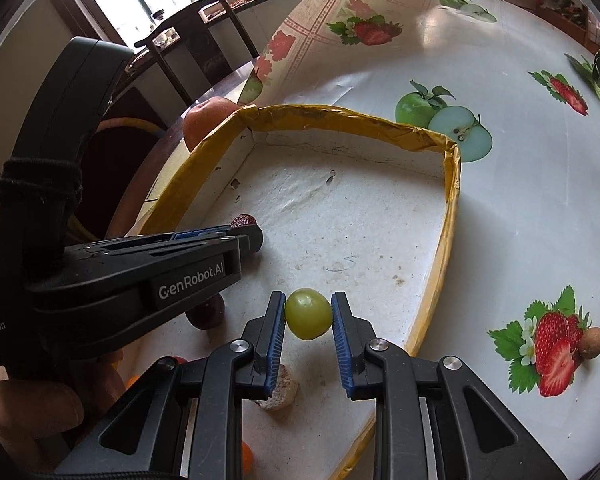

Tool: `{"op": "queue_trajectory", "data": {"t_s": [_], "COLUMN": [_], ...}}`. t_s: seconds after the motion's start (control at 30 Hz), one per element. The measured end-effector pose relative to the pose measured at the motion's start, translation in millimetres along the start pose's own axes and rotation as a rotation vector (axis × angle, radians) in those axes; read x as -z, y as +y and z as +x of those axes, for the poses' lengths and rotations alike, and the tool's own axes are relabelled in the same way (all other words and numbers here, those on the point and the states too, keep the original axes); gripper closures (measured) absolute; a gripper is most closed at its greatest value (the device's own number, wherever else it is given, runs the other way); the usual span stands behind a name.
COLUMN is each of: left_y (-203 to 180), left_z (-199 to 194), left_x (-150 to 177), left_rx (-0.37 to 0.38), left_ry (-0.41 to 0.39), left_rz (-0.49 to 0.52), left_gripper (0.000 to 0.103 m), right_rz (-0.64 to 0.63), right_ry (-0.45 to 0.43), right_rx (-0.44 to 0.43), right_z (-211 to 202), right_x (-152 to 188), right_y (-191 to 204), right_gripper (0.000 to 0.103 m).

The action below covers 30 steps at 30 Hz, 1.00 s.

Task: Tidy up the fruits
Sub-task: 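Open the left gripper to drop the date while the right gripper releases the grape in the tray, then move both open grippers back toward the remaining items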

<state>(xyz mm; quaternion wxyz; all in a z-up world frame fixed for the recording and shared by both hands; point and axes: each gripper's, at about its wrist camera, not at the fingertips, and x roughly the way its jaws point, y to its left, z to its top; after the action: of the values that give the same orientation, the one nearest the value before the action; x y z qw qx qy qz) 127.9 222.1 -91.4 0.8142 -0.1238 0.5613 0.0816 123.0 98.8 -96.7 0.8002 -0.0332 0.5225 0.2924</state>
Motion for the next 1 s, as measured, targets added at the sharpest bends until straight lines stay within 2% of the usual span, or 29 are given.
{"op": "queue_trajectory", "data": {"t_s": [0.27, 0.37, 0.4, 0.43, 0.6, 1.0], "left_y": [-1.0, -0.3, 0.4, 1.8, 3.5, -3.3], "left_z": [-1.5, -3.4, -4.2, -5.4, -9.0, -39.1], "left_x": [4.2, 7.0, 8.1, 9.1, 13.3, 20.1], "left_rx": [-0.006, 0.016, 0.013, 0.010, 0.016, 0.016], "left_ry": [-0.001, 0.006, 0.007, 0.004, 0.012, -0.035], "left_rz": [0.010, 0.003, -0.001, -0.004, -0.010, -0.007], "left_gripper": [0.082, 0.063, 0.051, 0.048, 0.048, 0.048], "right_rz": [-0.031, -0.027, -0.025, -0.022, -0.018, 0.021], "right_ry": [-0.005, -0.002, -0.001, 0.000, -0.006, -0.060], "right_rx": [0.011, 0.002, 0.000, -0.003, -0.011, -0.022], "right_z": [-1.0, -1.3, -1.9, -2.4, -9.2, -53.6], "right_x": [3.7, 2.9, 3.2, 2.6, 3.8, 14.5], "right_y": [5.2, 4.1, 3.8, 3.0, 2.3, -4.5], "right_gripper": [0.078, 0.078, 0.077, 0.074, 0.068, 0.067]}}
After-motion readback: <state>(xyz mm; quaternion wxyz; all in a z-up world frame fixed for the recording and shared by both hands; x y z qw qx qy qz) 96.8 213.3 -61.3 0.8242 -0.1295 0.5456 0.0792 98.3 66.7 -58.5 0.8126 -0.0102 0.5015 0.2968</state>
